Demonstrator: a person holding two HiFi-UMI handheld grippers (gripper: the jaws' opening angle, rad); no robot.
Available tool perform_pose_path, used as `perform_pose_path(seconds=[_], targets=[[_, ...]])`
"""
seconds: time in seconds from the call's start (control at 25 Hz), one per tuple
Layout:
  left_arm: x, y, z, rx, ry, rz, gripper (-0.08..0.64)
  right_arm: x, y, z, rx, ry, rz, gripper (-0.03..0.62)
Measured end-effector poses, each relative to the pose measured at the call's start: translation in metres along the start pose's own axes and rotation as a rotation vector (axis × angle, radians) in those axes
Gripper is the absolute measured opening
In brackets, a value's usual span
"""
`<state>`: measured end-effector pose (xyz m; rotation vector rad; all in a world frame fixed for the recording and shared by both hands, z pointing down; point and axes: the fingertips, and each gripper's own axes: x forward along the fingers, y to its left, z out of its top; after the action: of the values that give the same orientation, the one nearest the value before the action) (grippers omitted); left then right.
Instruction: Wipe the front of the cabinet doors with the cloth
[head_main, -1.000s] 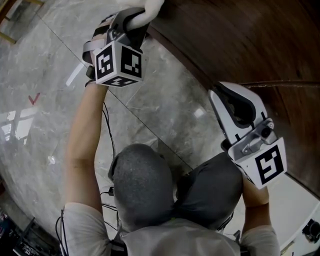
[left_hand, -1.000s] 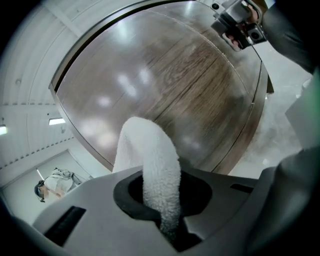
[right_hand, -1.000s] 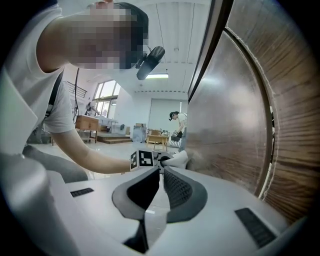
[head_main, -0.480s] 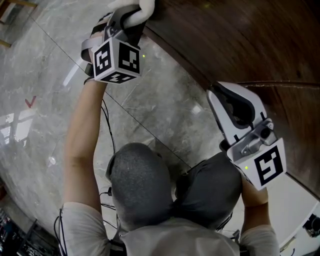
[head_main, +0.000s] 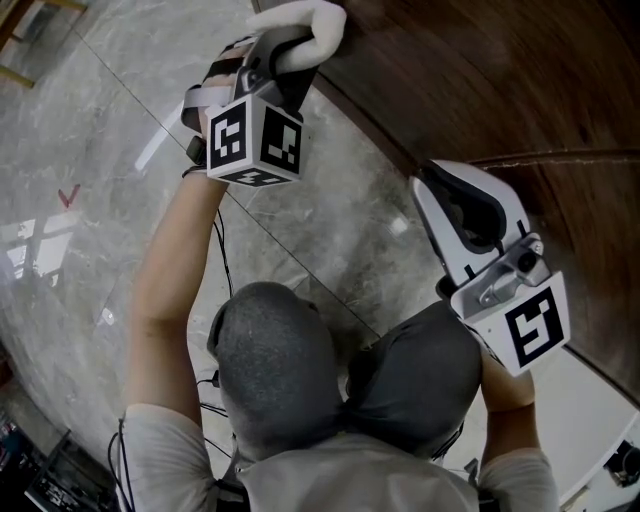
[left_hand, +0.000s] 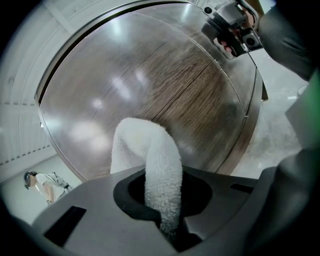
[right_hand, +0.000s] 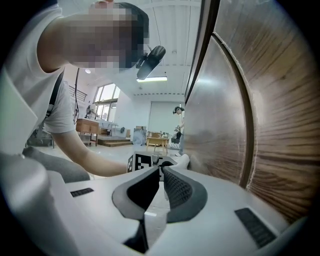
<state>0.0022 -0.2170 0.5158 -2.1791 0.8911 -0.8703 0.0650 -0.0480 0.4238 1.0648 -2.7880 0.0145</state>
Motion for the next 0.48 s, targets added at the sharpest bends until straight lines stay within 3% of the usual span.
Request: perform_pose_path(seconds=[0.48], targets=[[-0.013,-0.039,0.049,0.033,-0.041,-0.041,0.058,-0.027,0.001,0.009,0.010,-0.055,0.017,0.052]])
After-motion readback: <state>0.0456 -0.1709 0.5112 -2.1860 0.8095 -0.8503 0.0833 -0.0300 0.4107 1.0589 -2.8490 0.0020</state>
